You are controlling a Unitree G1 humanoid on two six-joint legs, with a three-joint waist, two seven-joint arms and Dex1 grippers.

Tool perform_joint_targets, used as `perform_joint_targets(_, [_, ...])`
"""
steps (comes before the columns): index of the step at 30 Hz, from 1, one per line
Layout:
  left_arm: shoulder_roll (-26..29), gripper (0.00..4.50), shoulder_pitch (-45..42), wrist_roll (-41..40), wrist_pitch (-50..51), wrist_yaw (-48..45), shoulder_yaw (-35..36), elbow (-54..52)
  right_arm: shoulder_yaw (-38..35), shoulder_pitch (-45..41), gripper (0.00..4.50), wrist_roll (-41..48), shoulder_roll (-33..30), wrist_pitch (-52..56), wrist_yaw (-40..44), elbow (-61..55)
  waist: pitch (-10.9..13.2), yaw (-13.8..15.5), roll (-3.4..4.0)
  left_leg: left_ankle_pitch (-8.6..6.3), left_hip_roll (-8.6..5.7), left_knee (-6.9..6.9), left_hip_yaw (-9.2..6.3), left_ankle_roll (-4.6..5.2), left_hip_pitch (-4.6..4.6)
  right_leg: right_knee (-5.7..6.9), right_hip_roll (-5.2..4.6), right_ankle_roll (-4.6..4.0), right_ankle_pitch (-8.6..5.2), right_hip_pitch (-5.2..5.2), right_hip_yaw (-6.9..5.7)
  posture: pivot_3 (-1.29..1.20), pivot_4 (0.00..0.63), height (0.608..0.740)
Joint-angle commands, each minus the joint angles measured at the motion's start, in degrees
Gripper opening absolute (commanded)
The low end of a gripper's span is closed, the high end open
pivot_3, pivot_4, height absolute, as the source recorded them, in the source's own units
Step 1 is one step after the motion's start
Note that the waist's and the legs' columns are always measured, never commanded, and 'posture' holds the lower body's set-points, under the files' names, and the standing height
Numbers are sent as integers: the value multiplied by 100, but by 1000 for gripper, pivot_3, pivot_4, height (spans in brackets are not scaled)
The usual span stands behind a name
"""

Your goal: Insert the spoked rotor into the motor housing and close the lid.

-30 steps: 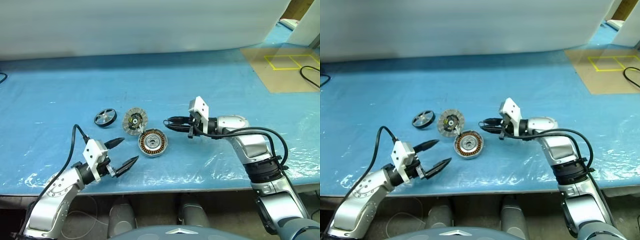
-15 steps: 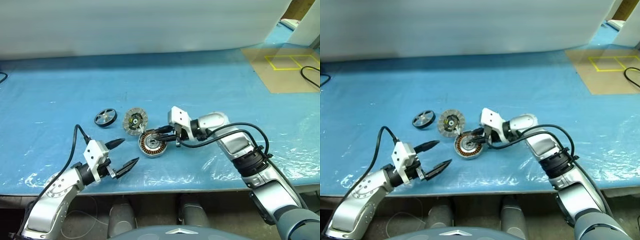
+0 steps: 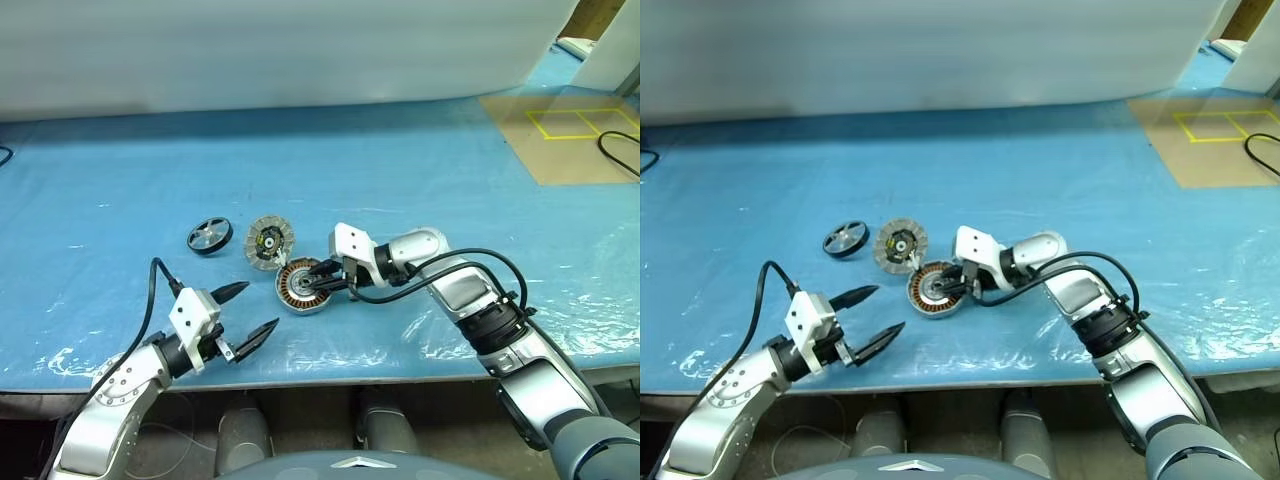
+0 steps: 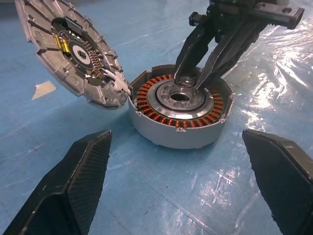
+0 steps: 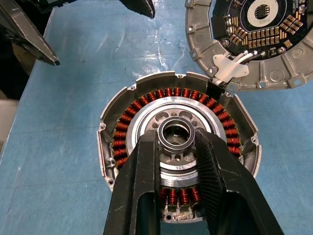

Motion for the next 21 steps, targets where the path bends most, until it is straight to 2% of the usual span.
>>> perform_joint_targets(1, [-45,4500,26,49,-160,52,-14,-71,18,-145,652,-80,72,-138,-31,1,0,0,0,0,0,0,0,-1,0,0,0,0,0,0,0,0,150,740])
perform_joint_targets(21, [-152,4500,-74,83,-200,133,-14,81,34,-126,652,-275,149,-259,66,189,0,1,0,-1,0,10,0,2,2,5,0,-1,0,4,0,0,150,740])
